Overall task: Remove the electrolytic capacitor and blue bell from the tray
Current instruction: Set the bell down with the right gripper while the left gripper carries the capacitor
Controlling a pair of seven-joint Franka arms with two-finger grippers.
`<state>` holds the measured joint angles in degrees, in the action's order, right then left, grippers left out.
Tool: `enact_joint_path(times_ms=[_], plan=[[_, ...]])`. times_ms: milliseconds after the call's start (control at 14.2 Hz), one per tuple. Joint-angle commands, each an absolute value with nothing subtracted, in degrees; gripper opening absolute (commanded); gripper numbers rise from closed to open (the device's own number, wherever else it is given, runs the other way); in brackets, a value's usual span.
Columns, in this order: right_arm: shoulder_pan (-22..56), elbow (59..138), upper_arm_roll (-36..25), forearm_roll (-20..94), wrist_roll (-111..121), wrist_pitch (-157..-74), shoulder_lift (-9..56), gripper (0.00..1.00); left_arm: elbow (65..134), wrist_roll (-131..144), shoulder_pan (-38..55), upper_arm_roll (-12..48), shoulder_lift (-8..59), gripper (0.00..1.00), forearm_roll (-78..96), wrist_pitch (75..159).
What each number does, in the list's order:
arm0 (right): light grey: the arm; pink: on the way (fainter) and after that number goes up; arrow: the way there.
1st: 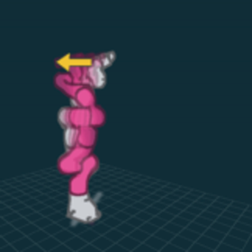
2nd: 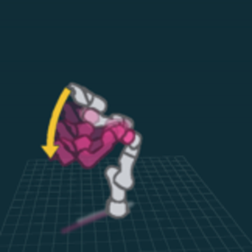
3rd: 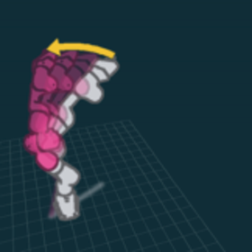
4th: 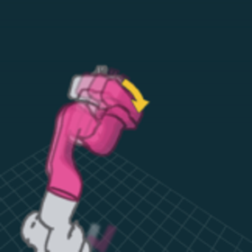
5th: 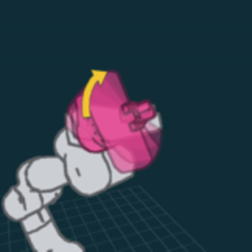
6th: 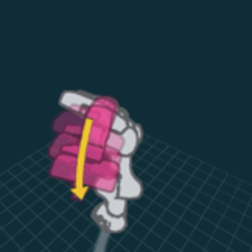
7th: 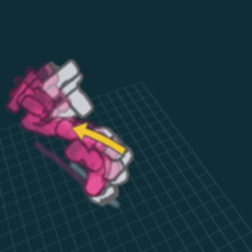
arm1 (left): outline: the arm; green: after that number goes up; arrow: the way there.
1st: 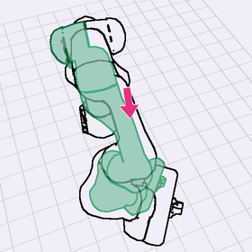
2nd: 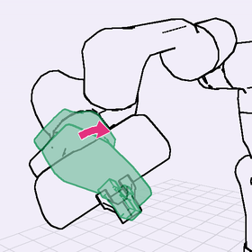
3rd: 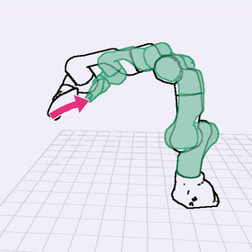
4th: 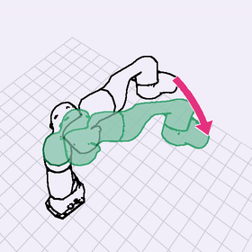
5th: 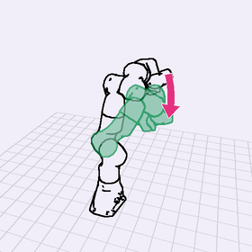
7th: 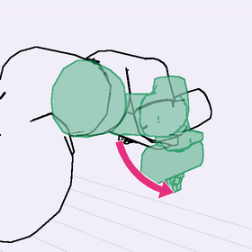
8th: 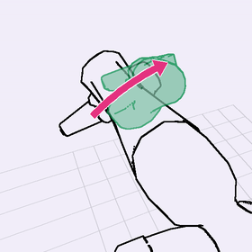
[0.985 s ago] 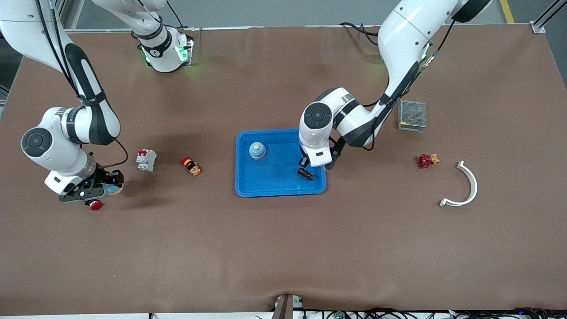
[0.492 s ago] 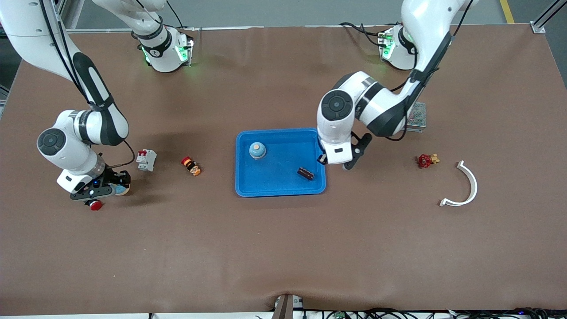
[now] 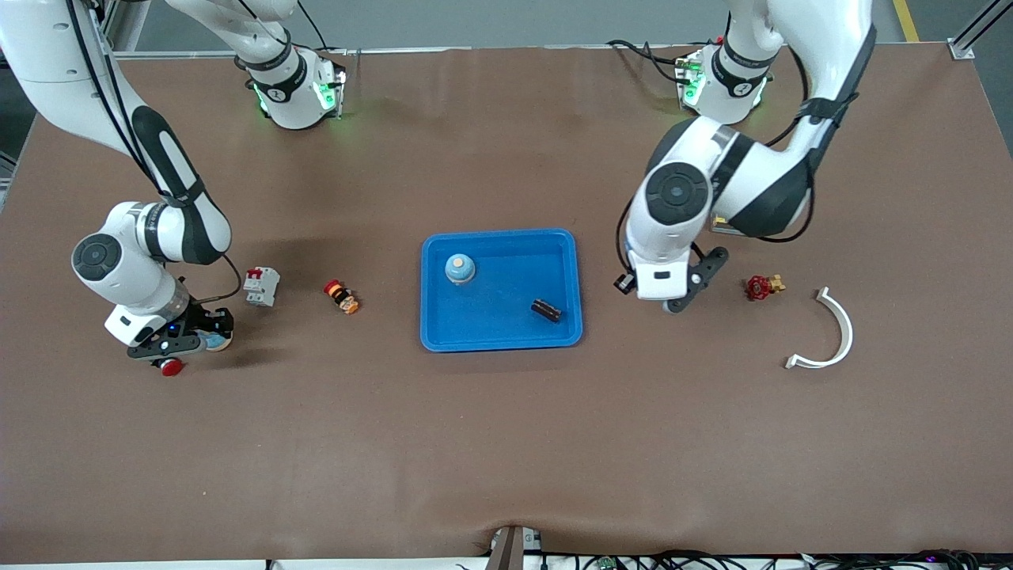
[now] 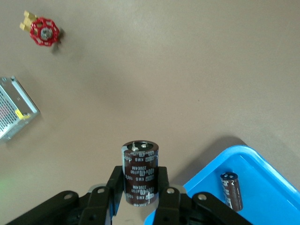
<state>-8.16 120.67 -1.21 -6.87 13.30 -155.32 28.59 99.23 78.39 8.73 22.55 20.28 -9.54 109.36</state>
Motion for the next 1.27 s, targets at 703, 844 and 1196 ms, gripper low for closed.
enact_joint_path(times_ms=[703,844,1196], plan=[[-5.8,118.3,6.8,-2.5,-20.1,-140.5,21.4,1.0,109.4,52.6,-5.1,22.9,16.3,0.0,-9.1,106.1],[-1.1,117.9,6.9,-2.5,-32.8,-140.9,20.4,1.0,112.0,51.9,-6.6,22.9,16.3,0.0,-10.2,108.2],[8.7,116.6,6.8,-3.8,-51.7,-139.0,19.6,1.0,119.4,51.1,-10.0,22.9,16.3,0.0,-16.5,116.7]])
